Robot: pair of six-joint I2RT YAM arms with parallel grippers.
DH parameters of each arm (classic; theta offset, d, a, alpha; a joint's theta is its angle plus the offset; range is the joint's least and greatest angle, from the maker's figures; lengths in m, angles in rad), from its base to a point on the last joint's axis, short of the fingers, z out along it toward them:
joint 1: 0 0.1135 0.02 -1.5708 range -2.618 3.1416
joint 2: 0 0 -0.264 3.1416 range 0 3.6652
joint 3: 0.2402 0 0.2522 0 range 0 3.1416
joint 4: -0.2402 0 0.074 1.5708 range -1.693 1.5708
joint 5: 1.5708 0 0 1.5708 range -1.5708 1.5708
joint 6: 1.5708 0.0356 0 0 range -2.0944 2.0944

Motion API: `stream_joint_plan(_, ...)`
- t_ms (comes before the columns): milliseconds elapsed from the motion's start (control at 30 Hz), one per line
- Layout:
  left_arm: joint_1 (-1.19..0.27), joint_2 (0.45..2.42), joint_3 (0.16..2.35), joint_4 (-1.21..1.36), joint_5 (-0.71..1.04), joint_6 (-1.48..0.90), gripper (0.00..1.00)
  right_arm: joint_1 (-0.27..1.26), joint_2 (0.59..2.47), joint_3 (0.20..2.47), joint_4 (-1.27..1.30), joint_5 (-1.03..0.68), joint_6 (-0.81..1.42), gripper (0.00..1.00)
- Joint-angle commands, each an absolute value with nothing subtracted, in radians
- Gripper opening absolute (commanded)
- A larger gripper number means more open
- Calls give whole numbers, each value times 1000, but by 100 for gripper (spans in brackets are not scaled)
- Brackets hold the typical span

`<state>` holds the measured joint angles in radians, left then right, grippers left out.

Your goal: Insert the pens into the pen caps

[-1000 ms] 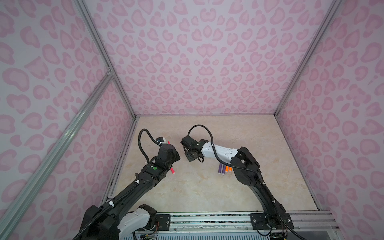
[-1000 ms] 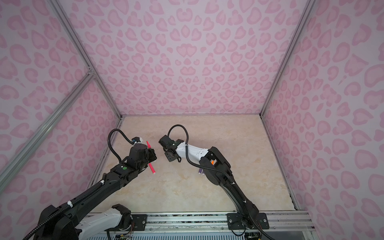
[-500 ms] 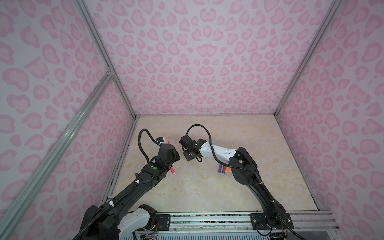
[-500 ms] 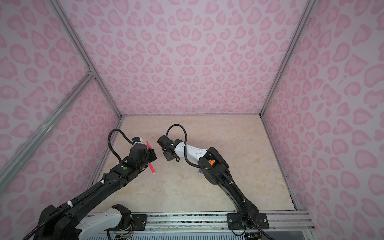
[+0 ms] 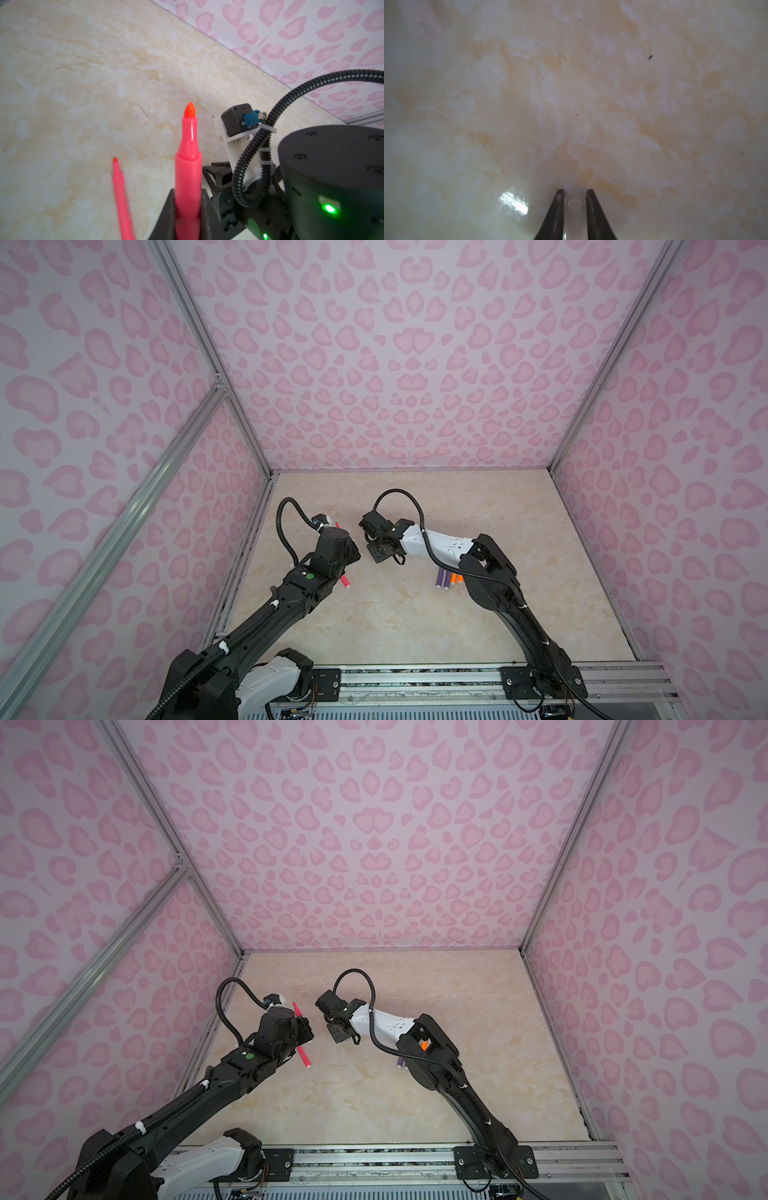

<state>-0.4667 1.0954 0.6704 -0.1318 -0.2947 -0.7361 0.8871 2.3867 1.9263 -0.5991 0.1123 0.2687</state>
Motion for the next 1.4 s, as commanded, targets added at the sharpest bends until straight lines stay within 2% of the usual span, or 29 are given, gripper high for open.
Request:
stream_joint_plan(0, -466, 1097, 668, -116, -296, -746, 3, 886, 2388, 1913, -659, 108, 263, 23)
stream_joint_plan(433, -465, 1098, 670, -117, -295, -746, 3, 886, 2392, 1914, -664, 105, 264, 24)
stream_joint_plan(833, -465, 1094, 668, -113, -291, -747, 3, 883, 2363, 1883, -639, 109, 286, 7)
stream_joint_plan(933, -466, 1079, 647, -44, -204, -710, 3, 876, 2273, 1792, -559, 104, 317, 0)
stream_joint_plan(1133, -501, 1016, 583, 183, 21, -605, 3, 828, 1942, 1451, -318, 111, 435, 0)
stream_joint_plan(1233, -586, 1010, 593, 261, 59, -531, 3, 775, 1738, 1255, -173, 78, 505, 0)
stream_joint_plan(1367, -773, 1071, 649, 304, 90, -387, 3, 723, 1493, 1028, -25, 73, 592, 0)
